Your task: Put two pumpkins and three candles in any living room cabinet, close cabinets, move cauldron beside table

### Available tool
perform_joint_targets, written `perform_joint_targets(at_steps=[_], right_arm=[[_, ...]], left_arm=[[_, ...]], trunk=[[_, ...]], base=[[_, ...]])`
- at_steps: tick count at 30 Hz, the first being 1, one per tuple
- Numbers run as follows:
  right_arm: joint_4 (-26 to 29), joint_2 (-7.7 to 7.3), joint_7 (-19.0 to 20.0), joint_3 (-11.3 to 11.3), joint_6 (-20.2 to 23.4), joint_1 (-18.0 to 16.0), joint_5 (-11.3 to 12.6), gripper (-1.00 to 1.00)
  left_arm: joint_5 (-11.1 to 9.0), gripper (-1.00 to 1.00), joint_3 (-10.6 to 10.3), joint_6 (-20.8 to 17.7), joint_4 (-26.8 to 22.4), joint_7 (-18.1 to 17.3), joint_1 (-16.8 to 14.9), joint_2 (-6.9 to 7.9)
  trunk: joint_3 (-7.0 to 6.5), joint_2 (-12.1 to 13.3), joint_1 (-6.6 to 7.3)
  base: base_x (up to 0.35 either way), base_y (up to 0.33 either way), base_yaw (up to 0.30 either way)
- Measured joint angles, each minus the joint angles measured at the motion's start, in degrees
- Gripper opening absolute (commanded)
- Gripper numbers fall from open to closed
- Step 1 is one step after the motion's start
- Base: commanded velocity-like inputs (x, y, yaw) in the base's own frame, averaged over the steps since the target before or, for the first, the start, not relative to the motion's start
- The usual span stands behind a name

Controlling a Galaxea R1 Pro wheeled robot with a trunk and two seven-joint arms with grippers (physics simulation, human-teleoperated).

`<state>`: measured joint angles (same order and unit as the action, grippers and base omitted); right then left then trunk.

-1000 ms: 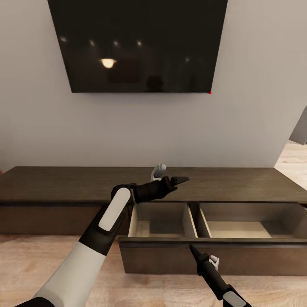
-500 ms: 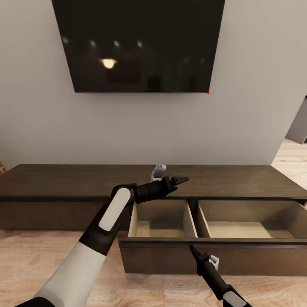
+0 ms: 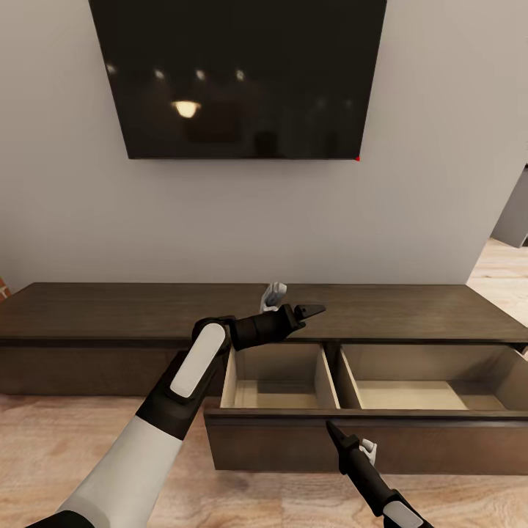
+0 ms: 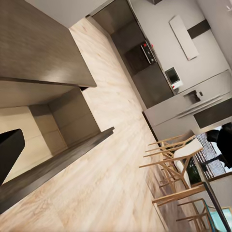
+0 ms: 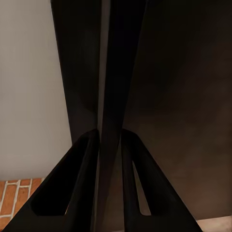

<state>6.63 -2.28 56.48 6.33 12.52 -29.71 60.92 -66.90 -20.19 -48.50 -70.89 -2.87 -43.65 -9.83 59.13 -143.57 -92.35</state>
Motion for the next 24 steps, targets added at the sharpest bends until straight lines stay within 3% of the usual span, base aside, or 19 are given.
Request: perform_joint_targets(at_steps=[7, 10, 24], right_arm=[[-0.01, 0.00, 0.00, -0.02, -0.07, -0.02, -0.03, -1.00], [-0.20, -0.01, -1.92, -0.05, -0.51, -1.21, -0.50, -1.00], [-0.20, -0.01, -2.79, -0.03, -0.43, -1.63, -0.50, -1.00]], left_arm=[[0.00, 1.00, -0.07, 0.00, 0.01, 0.00, 0.00, 0.00], [0.01, 1.00, -0.08, 0.01, 0.01, -0.01, -0.01, -0.01], [0.01, 1.00, -0.08, 0.01, 0.00, -0.01, -0.01, -0.01]], trunk=[[0.00, 0.00, -0.03], [0.00, 0.02, -0.03], [0.00, 0.02, -0.02]], base=[[-0.169, 0.000, 0.000], [-0.128, 0.000, 0.000], [-0.010, 0.000, 0.000]])
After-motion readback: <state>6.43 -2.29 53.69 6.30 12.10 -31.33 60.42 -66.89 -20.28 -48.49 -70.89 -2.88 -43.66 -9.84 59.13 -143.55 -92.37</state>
